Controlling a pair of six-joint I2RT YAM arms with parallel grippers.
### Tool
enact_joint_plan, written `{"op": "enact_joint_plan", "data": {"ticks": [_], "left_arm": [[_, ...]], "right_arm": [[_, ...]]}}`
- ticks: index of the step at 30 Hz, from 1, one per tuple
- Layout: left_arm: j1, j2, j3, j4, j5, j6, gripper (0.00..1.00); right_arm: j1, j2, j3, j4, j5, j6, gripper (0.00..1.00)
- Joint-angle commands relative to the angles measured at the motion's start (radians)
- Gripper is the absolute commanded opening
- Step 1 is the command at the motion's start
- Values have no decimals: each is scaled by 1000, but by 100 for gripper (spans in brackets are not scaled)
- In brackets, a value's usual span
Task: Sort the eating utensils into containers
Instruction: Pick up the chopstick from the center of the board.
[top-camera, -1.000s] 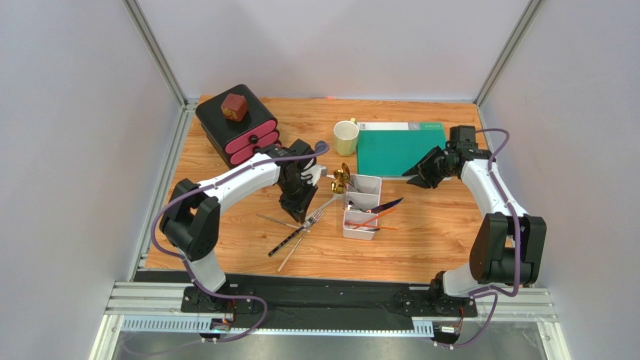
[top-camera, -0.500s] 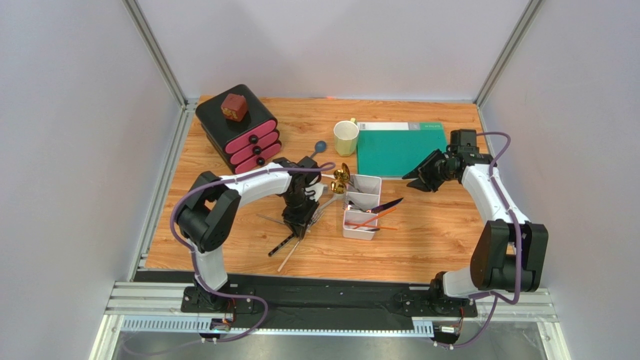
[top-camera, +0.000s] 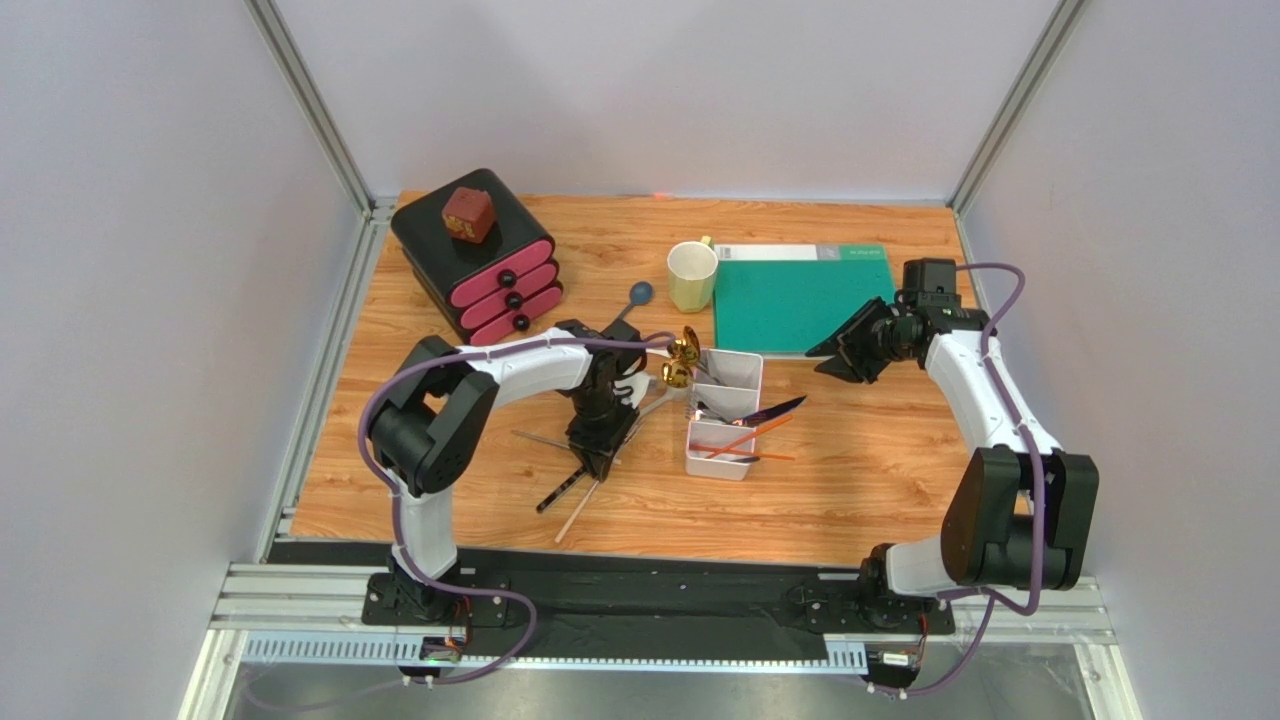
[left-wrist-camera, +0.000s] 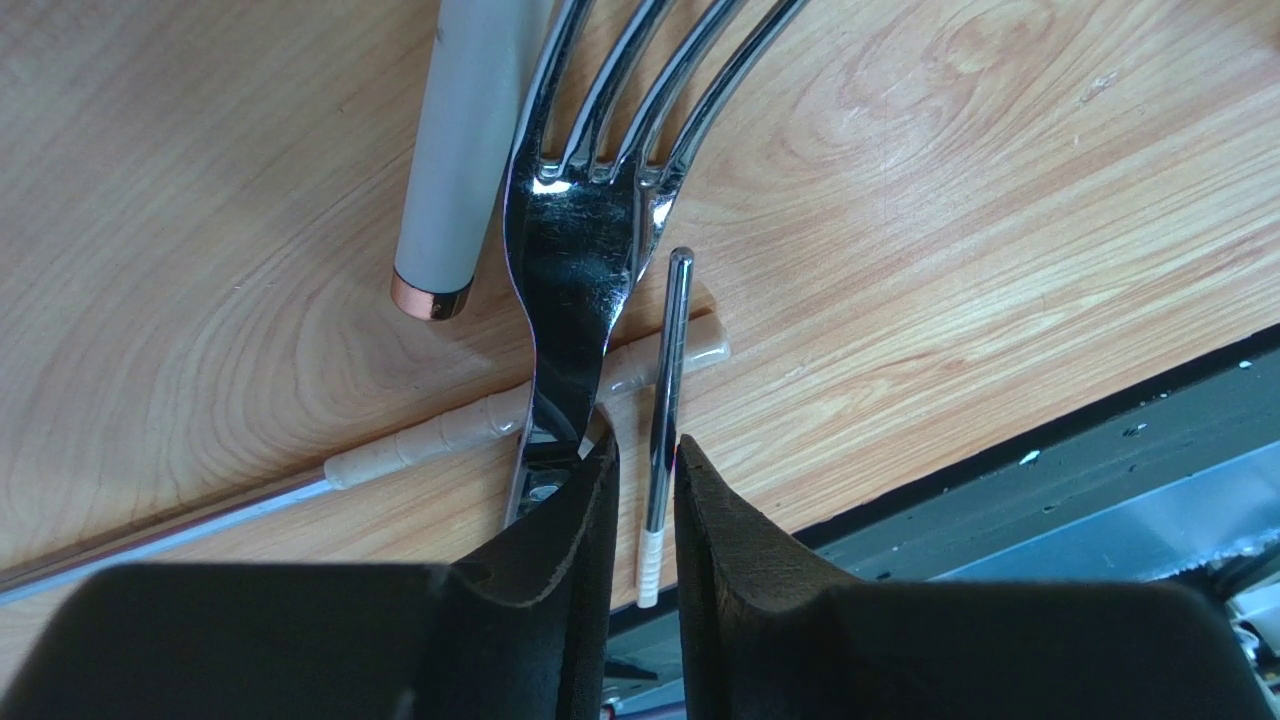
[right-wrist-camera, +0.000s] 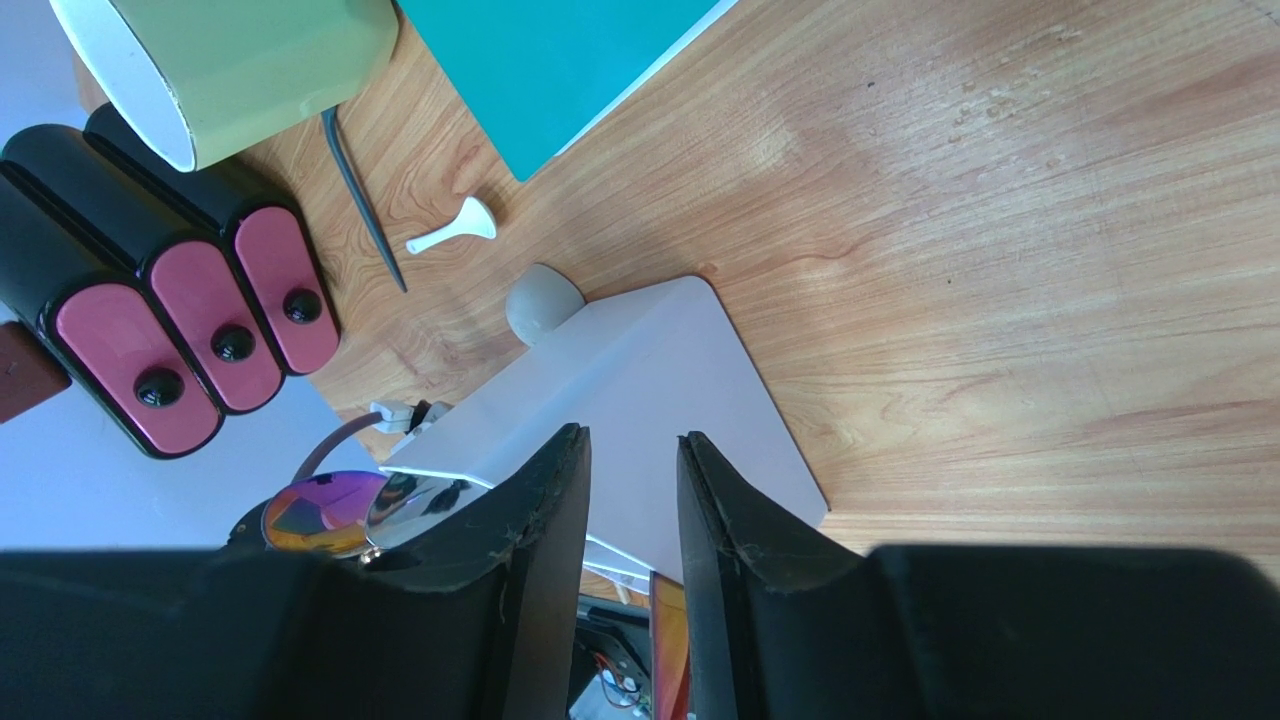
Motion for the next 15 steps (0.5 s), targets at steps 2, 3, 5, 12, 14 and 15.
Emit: {"op": "enact_joint_plan", "data": {"ticks": [2, 3, 5, 12, 14, 15], "left_arm": [[-17, 37, 5, 21, -35, 4, 25], [-20, 40, 5, 21, -33, 3, 24], [-24, 45, 5, 20, -33, -2, 19], [-29, -33, -9, 24, -7, -14, 0], [-29, -84, -12, 20, -7, -15, 0], [-29, -102, -13, 17, -7, -18, 0]], "right_arm": [[-11, -13, 8, 15, -13, -5, 33], [-11, -13, 8, 15, -13, -5, 33], [-11, -8, 12, 15, -13, -4, 33], [-13, 5, 18, 15, -13, -1, 33], [-13, 8, 21, 16, -13, 1, 33], [-13, 8, 24, 16, -13, 2, 33]]}}
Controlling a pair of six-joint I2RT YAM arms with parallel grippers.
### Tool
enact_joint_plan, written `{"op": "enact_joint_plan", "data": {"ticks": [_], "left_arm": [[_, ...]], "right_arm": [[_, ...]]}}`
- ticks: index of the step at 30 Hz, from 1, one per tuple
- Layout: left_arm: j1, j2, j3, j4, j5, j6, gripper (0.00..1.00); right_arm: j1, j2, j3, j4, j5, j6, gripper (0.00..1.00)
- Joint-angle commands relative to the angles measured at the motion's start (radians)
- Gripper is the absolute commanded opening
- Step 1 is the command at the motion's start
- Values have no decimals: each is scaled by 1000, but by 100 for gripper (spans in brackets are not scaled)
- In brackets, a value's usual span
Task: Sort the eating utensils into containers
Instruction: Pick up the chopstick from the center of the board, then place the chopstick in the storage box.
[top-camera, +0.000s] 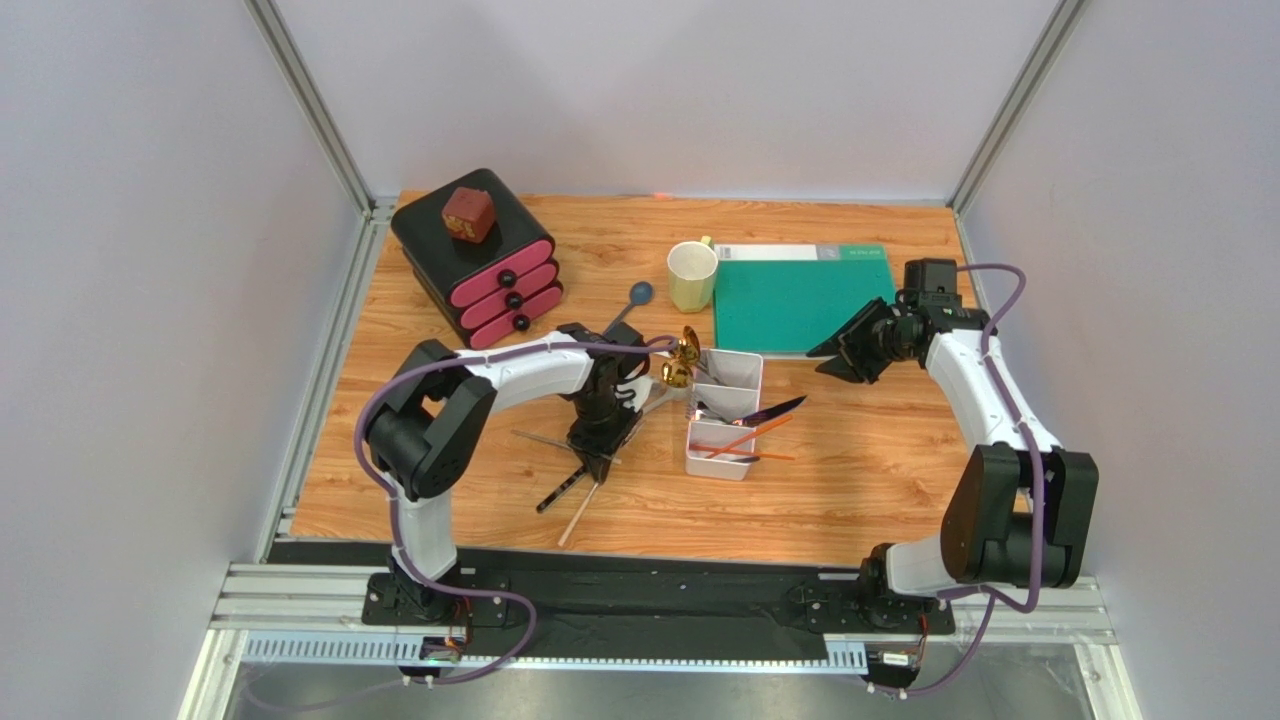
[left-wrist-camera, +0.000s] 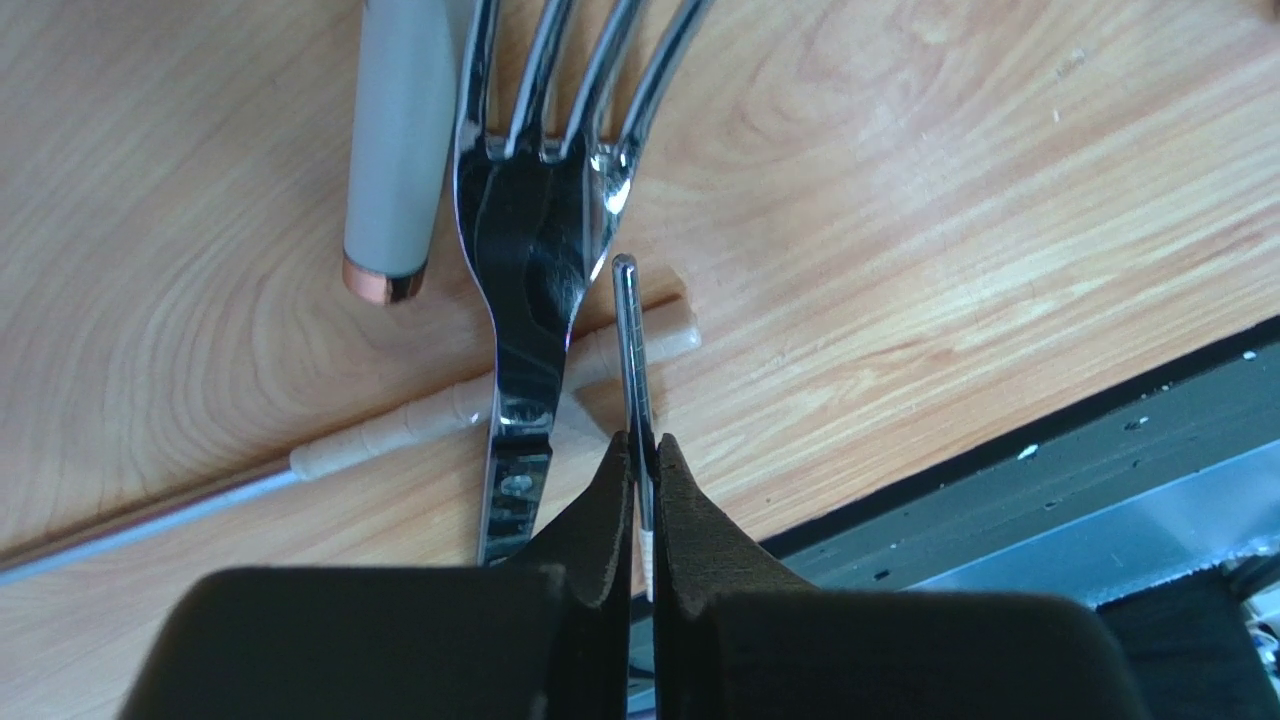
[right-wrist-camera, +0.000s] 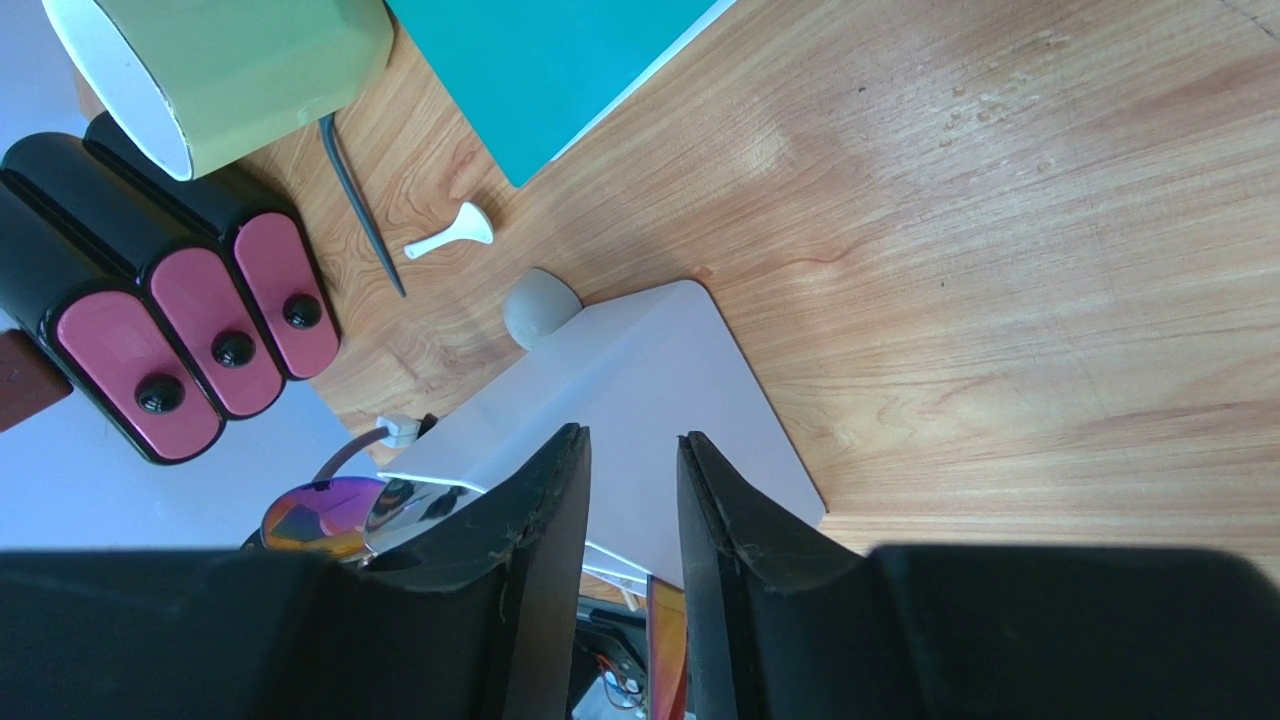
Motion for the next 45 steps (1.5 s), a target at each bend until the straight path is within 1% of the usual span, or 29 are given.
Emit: {"op": "enact_joint_plan", "data": {"ticks": [1, 6, 9, 11, 14, 17, 18, 20, 21, 22, 25, 28, 29, 33, 36, 45], "left_arm": [[-9, -131, -5, 7, -3, -14, 0], [-7, -251, 0, -18, -49, -26, 0], [-9, -353, 7, -27, -99, -15, 0], [-7, -433, 39, -33, -134, -11, 0], [-7, -519, 108, -5, -177, -4, 0], [-16, -553, 159, 93, -194, -17, 0], [-39, -550, 170, 158, -196, -17, 0], [-73, -524, 210, 209, -191, -4, 0], [-93, -480, 227, 244, -191, 26, 0], [-134, -454, 256, 258, -193, 45, 0], [-194, -351, 305, 315, -176, 126, 0], [-231, -276, 337, 351, -158, 204, 0], [-239, -262, 340, 361, -156, 230, 0], [-248, -193, 331, 419, -139, 253, 0], [-259, -173, 326, 461, -147, 289, 0], [-274, -136, 424, 423, -122, 295, 0]], "right_arm": [[-6, 7, 22, 18, -13, 2, 33], [-6, 8, 22, 19, -13, 8, 33], [-6, 14, 25, 21, -16, 11, 33], [-6, 16, 25, 19, -17, 14, 33], [-5, 23, 27, 24, -23, 22, 33], [-6, 26, 25, 30, -25, 24, 33], [-5, 30, 25, 29, -25, 25, 33], [-6, 28, 27, 30, -28, 25, 33], [-6, 26, 28, 32, -30, 25, 33], [-6, 26, 28, 30, -30, 27, 33], [-6, 25, 28, 30, -31, 30, 33], [-6, 25, 30, 30, -36, 25, 33], [-6, 23, 30, 30, -36, 25, 33], [-6, 10, 19, 30, -33, 24, 33], [-6, 8, 16, 13, -39, 13, 33], [-6, -10, 10, 6, -25, 11, 33]]}}
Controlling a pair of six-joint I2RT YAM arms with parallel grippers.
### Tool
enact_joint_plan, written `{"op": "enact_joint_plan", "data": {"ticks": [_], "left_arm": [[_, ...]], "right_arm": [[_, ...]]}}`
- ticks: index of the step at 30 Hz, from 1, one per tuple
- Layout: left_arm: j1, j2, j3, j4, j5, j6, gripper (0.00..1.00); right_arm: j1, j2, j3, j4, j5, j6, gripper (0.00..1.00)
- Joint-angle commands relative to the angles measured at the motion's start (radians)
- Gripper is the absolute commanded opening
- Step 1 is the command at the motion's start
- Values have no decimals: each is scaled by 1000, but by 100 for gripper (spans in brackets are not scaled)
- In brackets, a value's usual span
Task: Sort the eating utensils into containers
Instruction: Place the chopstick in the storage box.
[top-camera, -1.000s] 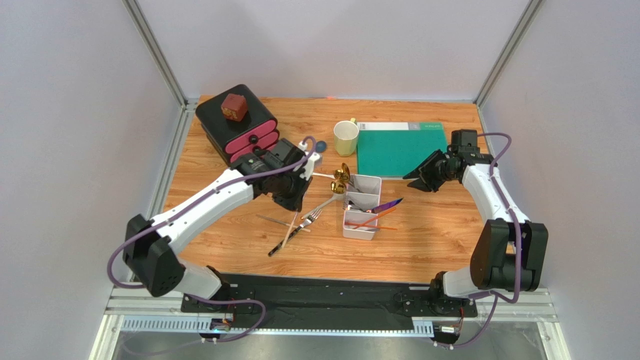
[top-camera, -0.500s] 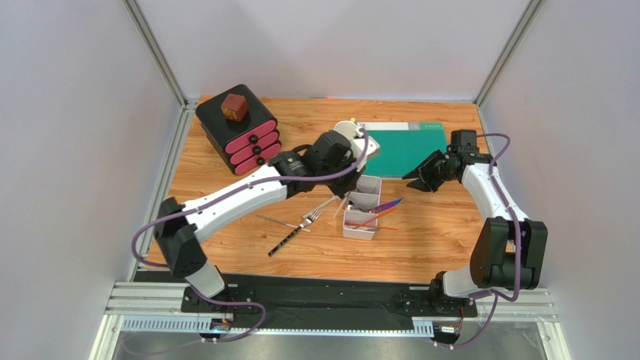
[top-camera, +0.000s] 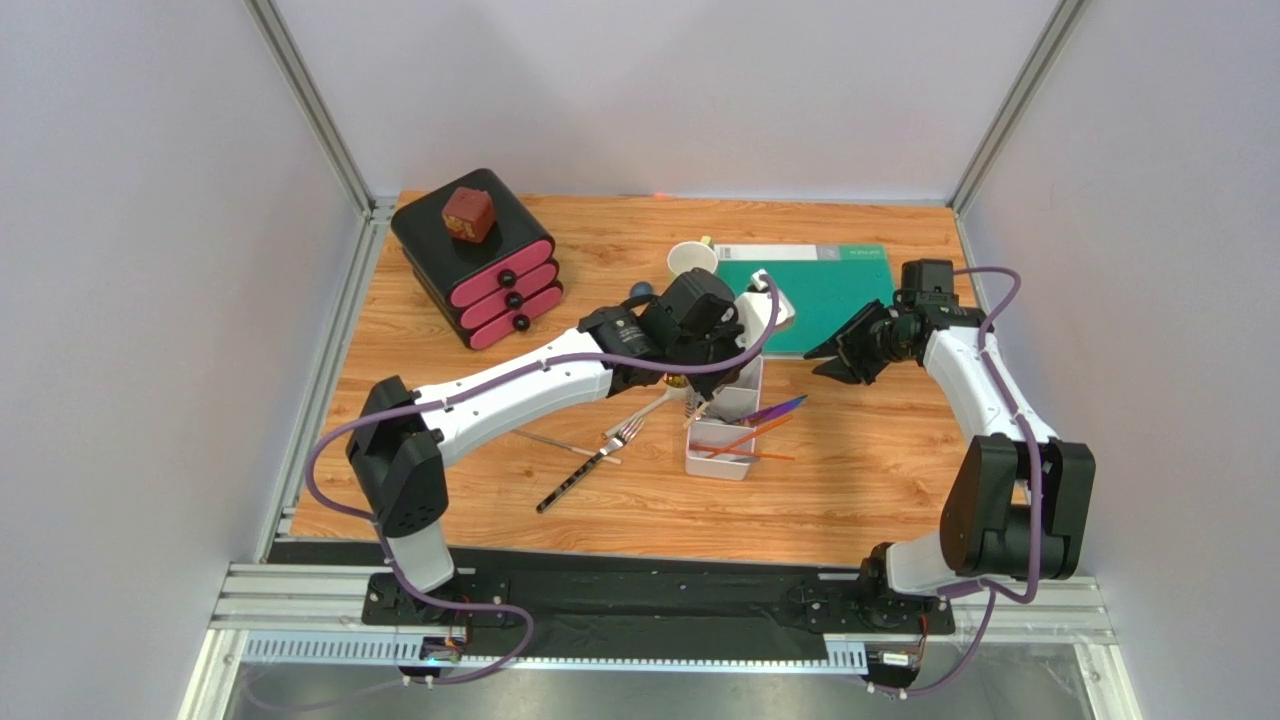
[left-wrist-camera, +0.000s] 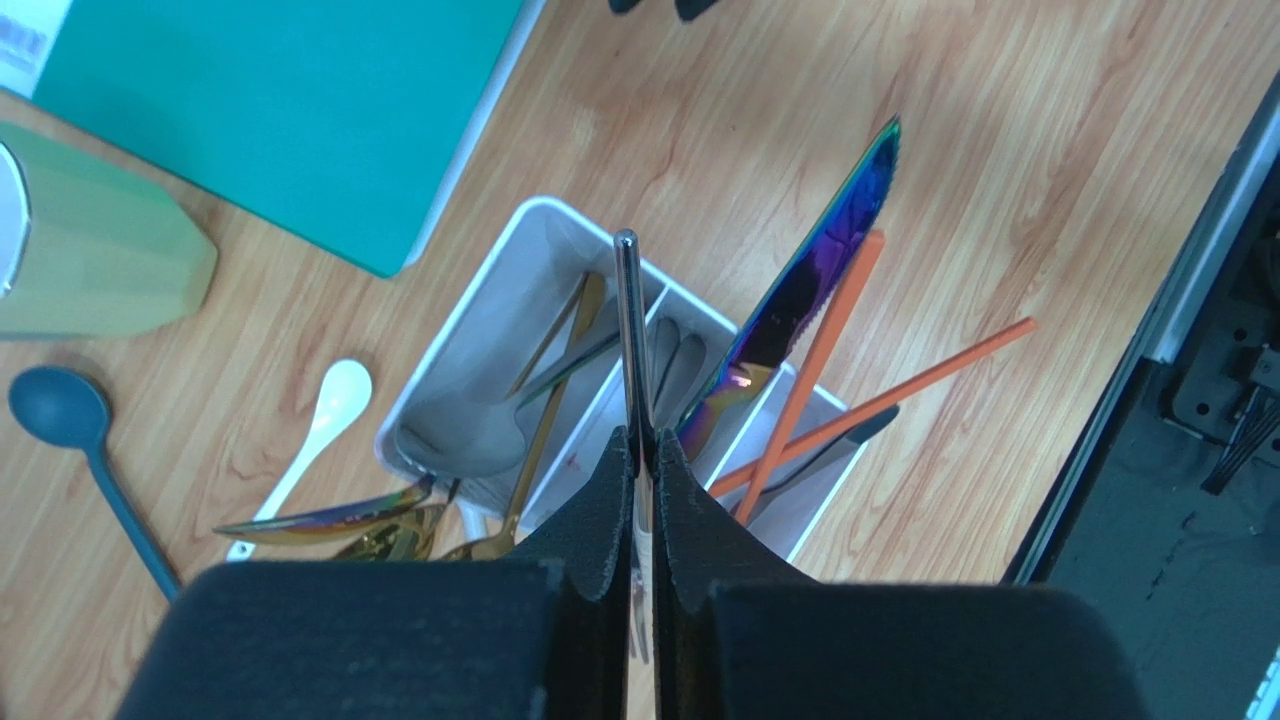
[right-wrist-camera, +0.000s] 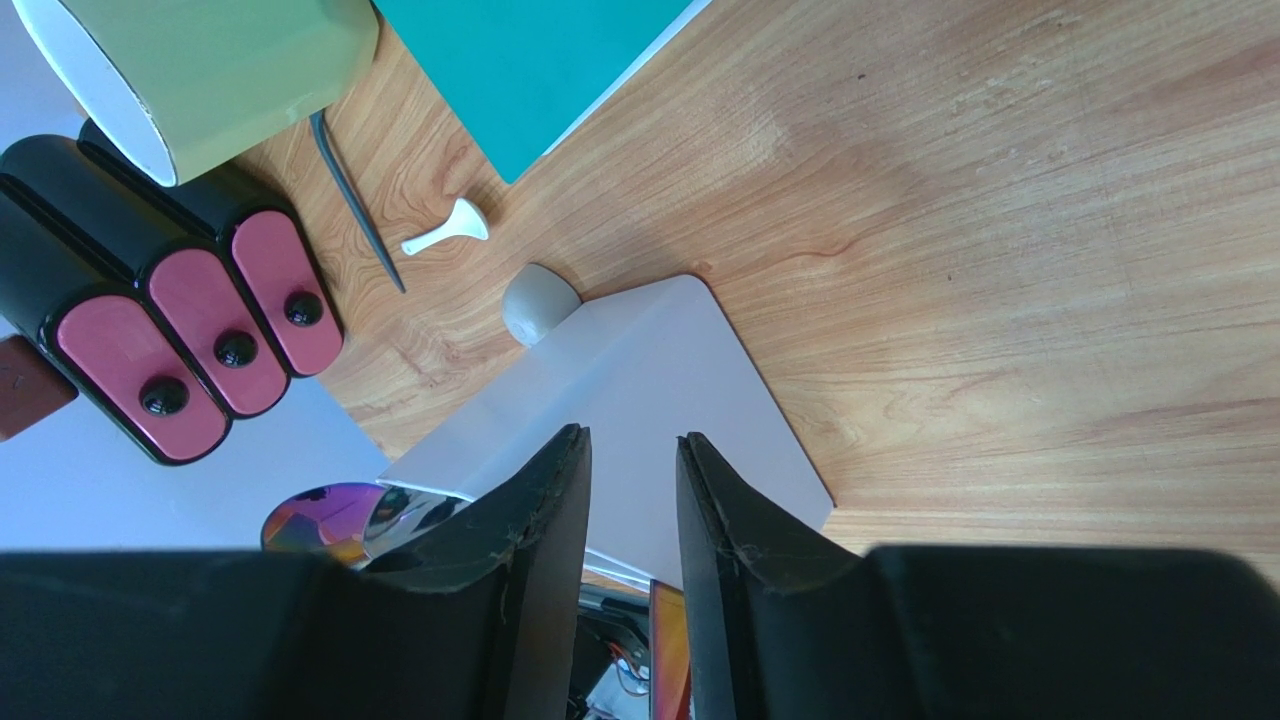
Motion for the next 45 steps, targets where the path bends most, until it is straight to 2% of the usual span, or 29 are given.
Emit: {"op": "enact_joint_plan", "data": {"ticks": [1, 14, 22, 37, 45], "left_arm": [[-13, 1, 82, 19, 26, 28, 0], [-30, 33, 94, -2, 132, -38, 0], [-49, 41, 44, 19, 167, -52, 0], [-51, 111, 22, 48, 175, -32, 0], [-51, 79, -34, 42, 190, -24, 17]], "right_arm": [[-6, -40, 4, 6, -6, -4, 33], [-6, -54, -38, -2, 5, -4, 33], [-6, -100, -93, -2, 15, 5, 33], [-8, -147, -124, -7, 22, 10, 33], [-6, -141, -125, -1, 25, 13, 33]]}}
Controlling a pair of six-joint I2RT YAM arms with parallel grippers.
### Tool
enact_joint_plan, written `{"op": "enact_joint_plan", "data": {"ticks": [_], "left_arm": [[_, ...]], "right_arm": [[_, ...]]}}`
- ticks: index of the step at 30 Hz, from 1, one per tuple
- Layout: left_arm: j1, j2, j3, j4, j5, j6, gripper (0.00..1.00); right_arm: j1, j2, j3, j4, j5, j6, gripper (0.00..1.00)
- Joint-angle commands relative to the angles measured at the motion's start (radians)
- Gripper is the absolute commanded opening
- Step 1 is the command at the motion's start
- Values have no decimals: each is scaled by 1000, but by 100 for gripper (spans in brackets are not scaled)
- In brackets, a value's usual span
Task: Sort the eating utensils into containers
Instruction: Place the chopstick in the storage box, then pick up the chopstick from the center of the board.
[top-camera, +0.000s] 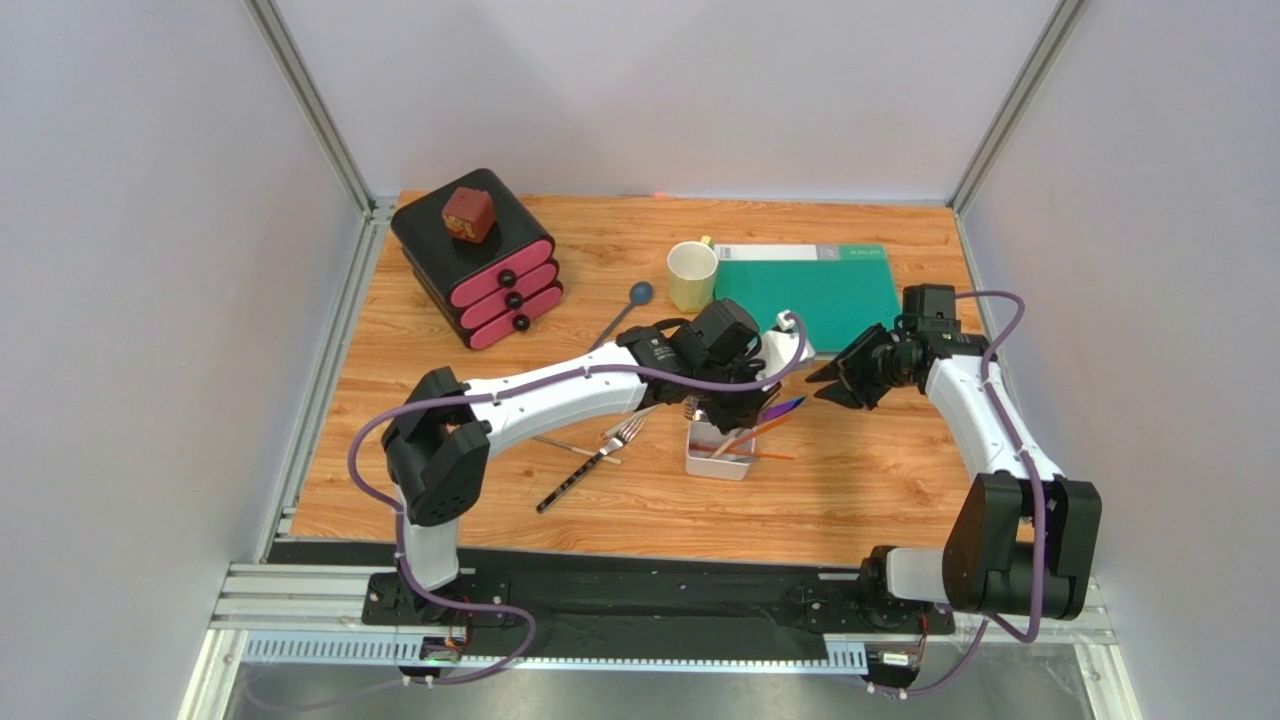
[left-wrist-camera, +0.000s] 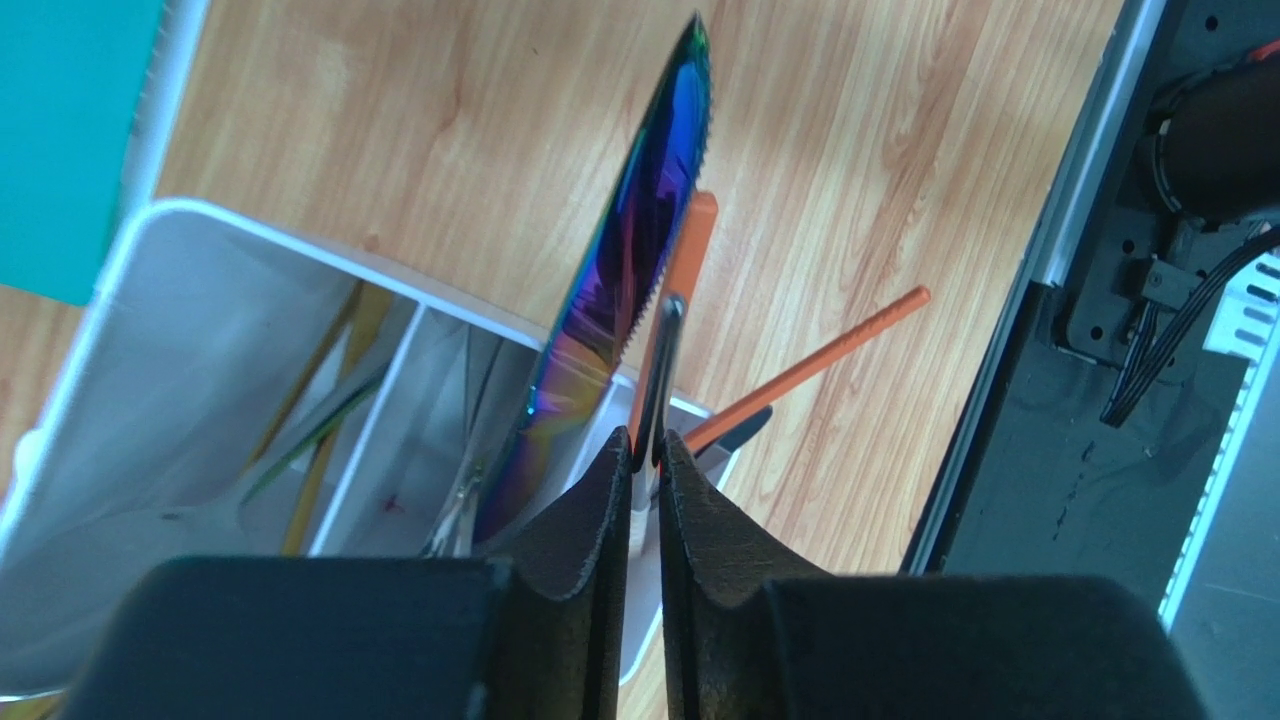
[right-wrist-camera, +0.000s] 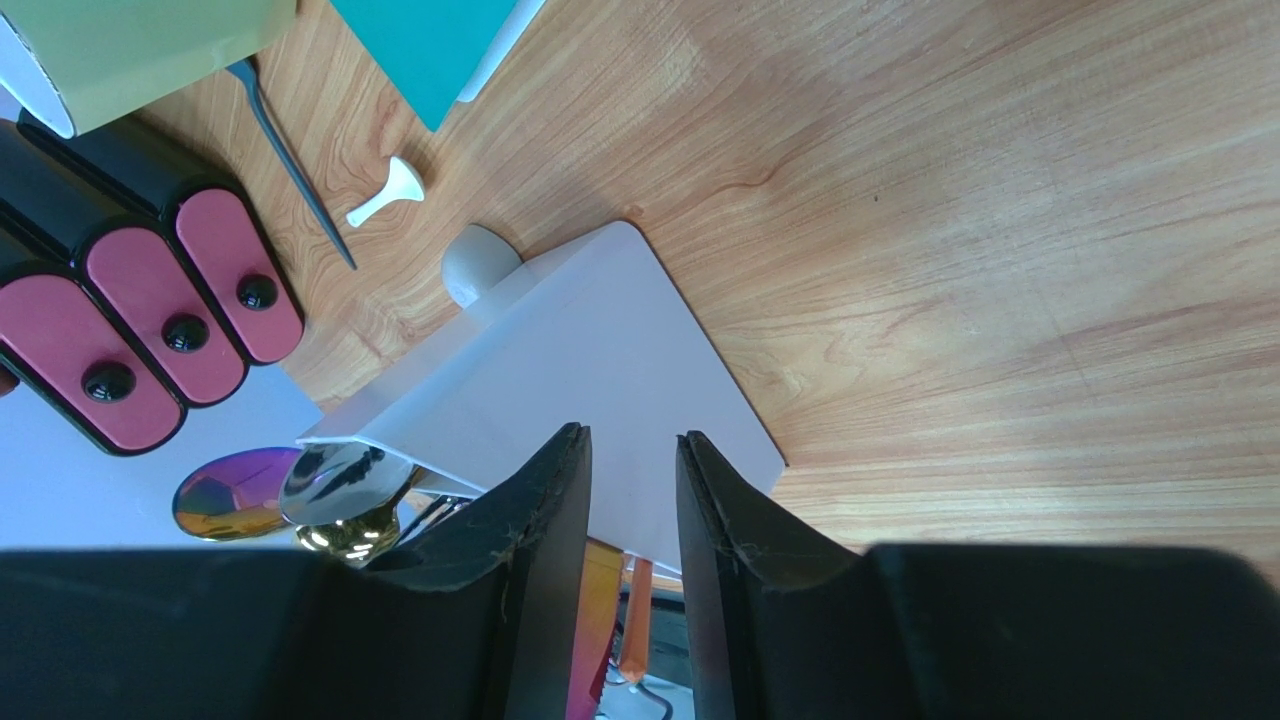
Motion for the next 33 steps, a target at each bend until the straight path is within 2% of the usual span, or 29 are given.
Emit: {"op": "enact_joint_plan", "data": {"ticks": [1, 10, 13, 14, 16, 20, 22, 23, 25, 27, 29, 30, 33], "left_arm": [[-6, -46, -37, 22, 26, 7, 18], [-6, -140, -92, 11, -63, 5, 26], [-5, -210, -123, 31, -228, -18, 26], [7, -264, -153, 42, -306, -18, 30], [32, -328, -178, 43, -341, -53, 34], [110, -382, -167, -111, -456, -143, 35], [179, -448, -219, -128, -453, -241, 37], [208, -469, -291, -124, -441, -283, 41], [312, -511, -381, -113, -378, -386, 42], [427, -514, -408, -136, -342, -462, 44], [496, -491, -428, -153, -292, -508, 45], [526, -474, -430, -196, -301, -559, 46], [569, -379, -408, -277, -348, -581, 46]], "right_arm": [[-6, -20, -1, 13, 7, 12, 33], [-6, 7, 5, 42, 6, 33, 33], [-6, 17, 19, 42, 7, 33, 33], [-6, 18, 20, 42, 7, 32, 33], [-8, 20, 28, 43, 7, 33, 33], [-8, 29, 34, 40, 6, 33, 33], [-13, 38, 47, 39, 6, 29, 33], [-14, 44, 53, 39, 6, 30, 33], [-19, 63, 68, 40, 6, 29, 33], [-19, 86, 82, 40, 4, 26, 33], [-19, 96, 97, 42, 0, 26, 33], [-19, 106, 99, 45, -2, 24, 33], [-19, 112, 108, 45, -8, 21, 33]]}}
